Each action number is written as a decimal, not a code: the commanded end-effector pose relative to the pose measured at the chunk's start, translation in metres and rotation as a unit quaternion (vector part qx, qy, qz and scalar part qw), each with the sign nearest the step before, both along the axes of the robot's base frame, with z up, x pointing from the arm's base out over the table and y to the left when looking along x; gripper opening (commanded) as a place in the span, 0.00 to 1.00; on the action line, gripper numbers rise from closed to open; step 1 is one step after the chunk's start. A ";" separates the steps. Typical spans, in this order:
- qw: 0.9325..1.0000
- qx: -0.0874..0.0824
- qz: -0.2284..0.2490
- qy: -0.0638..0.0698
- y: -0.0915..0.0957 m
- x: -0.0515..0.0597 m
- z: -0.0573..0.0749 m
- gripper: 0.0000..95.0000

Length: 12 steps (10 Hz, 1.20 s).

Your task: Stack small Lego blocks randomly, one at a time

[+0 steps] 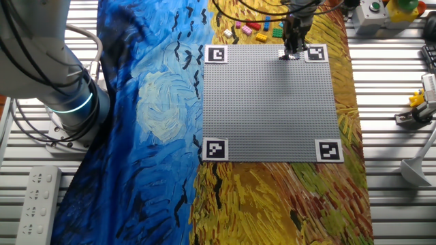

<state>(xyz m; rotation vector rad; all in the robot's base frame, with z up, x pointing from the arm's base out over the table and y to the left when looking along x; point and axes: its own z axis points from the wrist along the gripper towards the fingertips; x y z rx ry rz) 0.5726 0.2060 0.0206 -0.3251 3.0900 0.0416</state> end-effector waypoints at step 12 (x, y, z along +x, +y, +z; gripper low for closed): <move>1.000 -0.002 0.022 0.015 0.001 -0.004 0.033 0.00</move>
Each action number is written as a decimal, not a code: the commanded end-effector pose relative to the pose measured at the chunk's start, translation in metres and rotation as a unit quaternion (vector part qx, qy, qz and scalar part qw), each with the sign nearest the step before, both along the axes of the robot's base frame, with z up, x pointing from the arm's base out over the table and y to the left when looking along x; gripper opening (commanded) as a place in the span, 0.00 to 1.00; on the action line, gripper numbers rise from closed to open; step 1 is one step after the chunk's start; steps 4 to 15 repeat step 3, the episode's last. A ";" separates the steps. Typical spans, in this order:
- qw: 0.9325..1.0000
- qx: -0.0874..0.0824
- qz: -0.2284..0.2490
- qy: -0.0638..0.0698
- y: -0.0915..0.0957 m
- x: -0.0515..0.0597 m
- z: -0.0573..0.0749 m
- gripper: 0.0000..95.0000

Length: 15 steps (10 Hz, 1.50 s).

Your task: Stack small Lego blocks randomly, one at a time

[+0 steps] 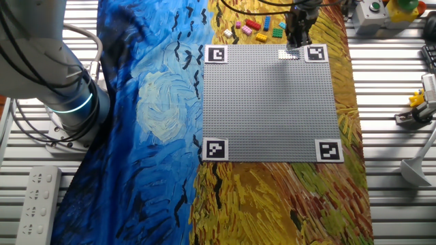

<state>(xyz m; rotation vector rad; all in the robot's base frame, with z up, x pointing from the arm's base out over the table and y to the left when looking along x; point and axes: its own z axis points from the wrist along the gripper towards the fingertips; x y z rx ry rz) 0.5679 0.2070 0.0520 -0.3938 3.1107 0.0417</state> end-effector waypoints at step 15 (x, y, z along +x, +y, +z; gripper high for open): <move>1.000 0.005 0.015 0.002 0.001 -0.001 0.003 0.00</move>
